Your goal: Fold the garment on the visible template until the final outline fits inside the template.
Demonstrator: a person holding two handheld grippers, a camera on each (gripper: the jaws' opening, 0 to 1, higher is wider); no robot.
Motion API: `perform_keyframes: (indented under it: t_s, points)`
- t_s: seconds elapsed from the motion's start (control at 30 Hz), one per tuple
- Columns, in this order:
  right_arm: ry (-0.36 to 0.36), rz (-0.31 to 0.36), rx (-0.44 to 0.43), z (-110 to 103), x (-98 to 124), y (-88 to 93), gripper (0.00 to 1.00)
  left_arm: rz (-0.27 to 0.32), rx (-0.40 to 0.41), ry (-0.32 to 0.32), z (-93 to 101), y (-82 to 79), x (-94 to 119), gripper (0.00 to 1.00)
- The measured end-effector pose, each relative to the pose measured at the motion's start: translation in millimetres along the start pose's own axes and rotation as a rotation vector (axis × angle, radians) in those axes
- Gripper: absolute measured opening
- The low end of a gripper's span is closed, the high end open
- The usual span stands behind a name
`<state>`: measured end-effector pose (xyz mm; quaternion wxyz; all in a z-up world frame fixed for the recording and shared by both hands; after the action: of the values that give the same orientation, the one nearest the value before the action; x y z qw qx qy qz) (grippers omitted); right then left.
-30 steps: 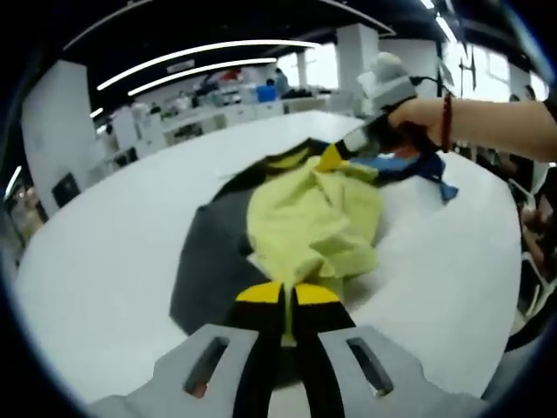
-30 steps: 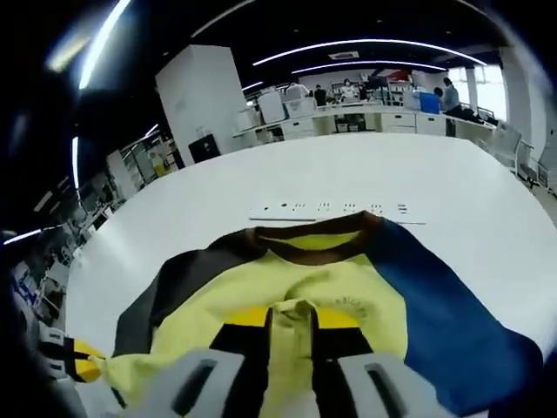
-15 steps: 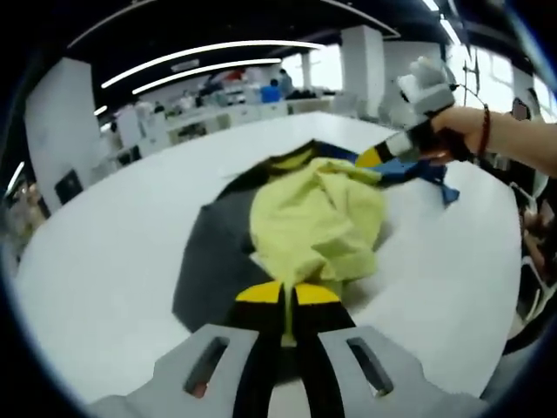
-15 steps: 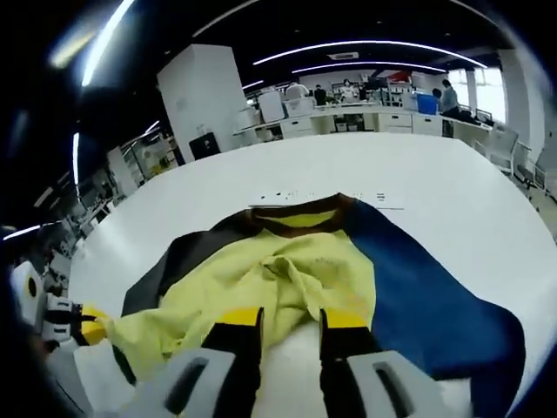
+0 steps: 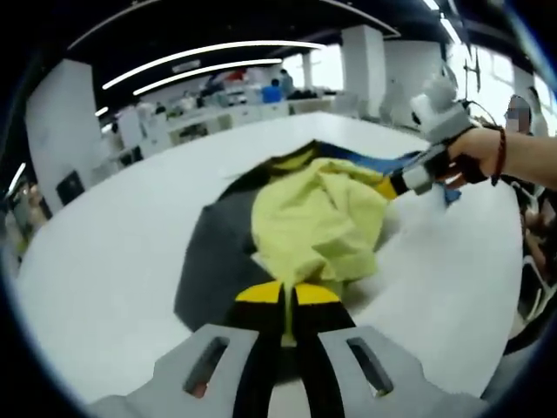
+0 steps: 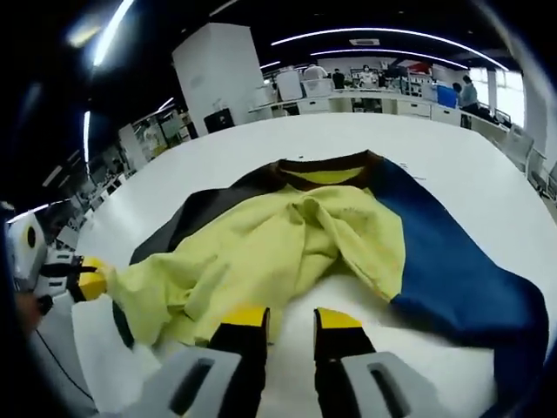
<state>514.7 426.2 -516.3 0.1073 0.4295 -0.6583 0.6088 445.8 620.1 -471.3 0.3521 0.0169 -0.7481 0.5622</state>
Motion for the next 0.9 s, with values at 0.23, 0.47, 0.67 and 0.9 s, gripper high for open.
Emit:
perform_keyframes:
  t_s: [0.23, 0.47, 0.67, 0.9]
  points:
    - [-0.003, -0.024, 0.012, -6.3, -9.5, 10.1, 0.14, -0.006, 0.0, 0.002, 1.3, 1.9, -0.3, 0.0]
    - [0.015, 0.0, 0.065, -10.6, -11.7, 4.7, 0.1, -0.008, -0.009, 0.004, 1.8, 2.4, -0.2, 0.0]
    - [0.068, 0.009, 0.163, -11.1, -13.5, 4.2, 0.05, -0.009, -0.005, 0.006, 3.0, 3.2, -0.8, 0.0]
    - [0.073, 0.01, 0.121, -11.6, -14.6, 3.5, 0.01, -0.008, -0.012, 0.012, 5.8, 3.7, 1.3, 0.0]
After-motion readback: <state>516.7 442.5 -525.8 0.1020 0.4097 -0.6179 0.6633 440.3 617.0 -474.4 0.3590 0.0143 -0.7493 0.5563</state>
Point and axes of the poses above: the point that each gripper's makers call its tool centre point, and the gripper's own axes: x roughly backward along the fingers, z roughly to its right, y roughly out of its underside, the point moved 1 cm from there along x, roughly backward along the fingers, and after that the axes turned 2 degrees about -x, right-handed, at the moved point
